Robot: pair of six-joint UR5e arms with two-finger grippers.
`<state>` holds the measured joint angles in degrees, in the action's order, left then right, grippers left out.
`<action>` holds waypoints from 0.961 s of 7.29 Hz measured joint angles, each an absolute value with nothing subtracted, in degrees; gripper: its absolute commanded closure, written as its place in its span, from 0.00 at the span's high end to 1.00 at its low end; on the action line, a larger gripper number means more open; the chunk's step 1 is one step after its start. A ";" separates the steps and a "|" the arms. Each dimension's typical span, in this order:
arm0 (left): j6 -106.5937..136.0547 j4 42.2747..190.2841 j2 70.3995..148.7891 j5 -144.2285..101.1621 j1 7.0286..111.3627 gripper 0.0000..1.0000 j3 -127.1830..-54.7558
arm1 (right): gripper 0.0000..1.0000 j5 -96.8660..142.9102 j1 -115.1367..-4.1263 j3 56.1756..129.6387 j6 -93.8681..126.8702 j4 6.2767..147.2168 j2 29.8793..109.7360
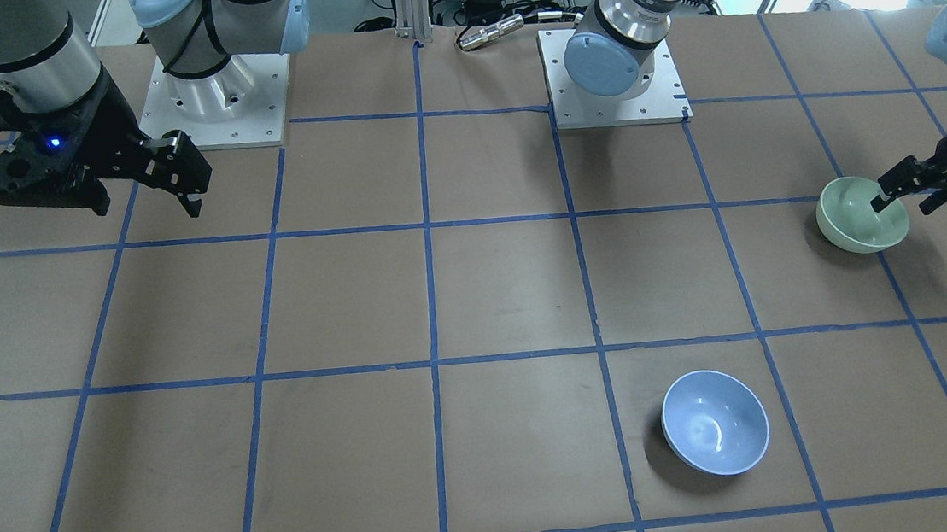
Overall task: Stack green bowl on blue bowl
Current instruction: 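Lower the left gripper onto the rim of the pale green bowl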
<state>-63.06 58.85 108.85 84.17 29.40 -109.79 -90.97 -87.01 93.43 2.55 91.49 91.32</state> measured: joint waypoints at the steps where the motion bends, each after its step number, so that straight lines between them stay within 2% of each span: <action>1: -63.59 58.25 109.88 84.10 29.37 1.00 -109.75 | 1.00 -90.97 -87.01 93.43 2.55 91.49 91.32; 4: -64.20 57.87 111.82 84.12 29.36 1.00 -109.84 | 1.00 -90.97 -87.01 93.43 2.55 91.49 91.32; 5: -64.23 57.93 112.12 84.09 29.36 0.94 -109.90 | 1.00 -90.97 -87.01 93.43 2.55 91.49 91.32; 6: -64.29 58.05 112.28 84.12 29.36 0.78 -109.96 | 1.00 -90.97 -87.01 93.43 2.55 91.49 91.32; 7: -64.40 58.18 112.35 84.18 29.36 0.55 -110.00 | 1.00 -90.97 -87.01 93.43 2.55 91.50 91.32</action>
<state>-64.40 58.18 112.35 84.18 29.36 -110.00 -90.97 -87.01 93.43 2.55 91.50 91.32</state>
